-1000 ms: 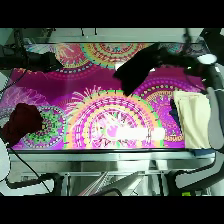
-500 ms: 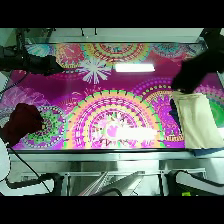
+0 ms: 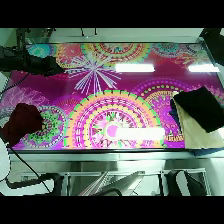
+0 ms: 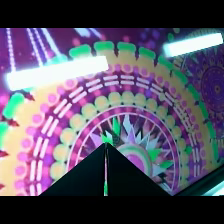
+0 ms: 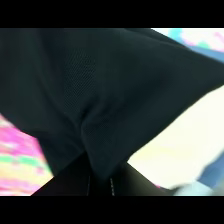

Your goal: Fold the shirts.

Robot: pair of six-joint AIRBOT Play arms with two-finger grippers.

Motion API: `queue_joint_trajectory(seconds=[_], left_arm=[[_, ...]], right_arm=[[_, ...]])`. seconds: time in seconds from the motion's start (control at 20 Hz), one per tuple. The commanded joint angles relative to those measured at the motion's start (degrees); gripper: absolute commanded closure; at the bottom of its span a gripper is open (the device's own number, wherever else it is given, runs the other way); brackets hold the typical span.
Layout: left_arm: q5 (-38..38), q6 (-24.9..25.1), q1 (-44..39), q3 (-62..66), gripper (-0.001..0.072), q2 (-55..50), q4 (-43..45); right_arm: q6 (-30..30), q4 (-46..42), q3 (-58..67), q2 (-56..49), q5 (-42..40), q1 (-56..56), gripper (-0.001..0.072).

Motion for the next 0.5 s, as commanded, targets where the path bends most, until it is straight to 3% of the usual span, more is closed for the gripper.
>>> queue_joint_trajectory(seconds=[0.0,0.1,0.15,0.2,0.25,0.45], left_arm=[[0.1,0.0,0.0,0.0,0.0696,0.0,0.0],[0.1,0.0,0.0,0.0,0.0696,0.0,0.0],[0.1,0.0,0.0,0.0,0.0696,0.0,0.0],[0.0,0.0,0.0,0.0,0.0695,0.0,0.0],[-0.1,0.0,0.0,0.0,0.0696,0.0,0.0],[-0.3,0.0,0.0,0.0,0.0696,0.0,0.0]], right_arm=[[-2.8,-4.3,-10.3,2.9,-3.0,-0.4,0.0687],[-6.0,-5.1,-10.2,1.3,-4.0,-0.4,0.0677],[-8.6,-5.1,-9.9,0.7,-3.9,-0.4,0.0511],[-10.5,-5.0,-9.2,0.6,-3.7,-0.4,0.0157],[-11.6,-5.0,-8.4,0.5,-3.1,-0.4,0.0003],[-12.6,-3.7,-1.2,0.5,0.7,-0.3,0.0005]])
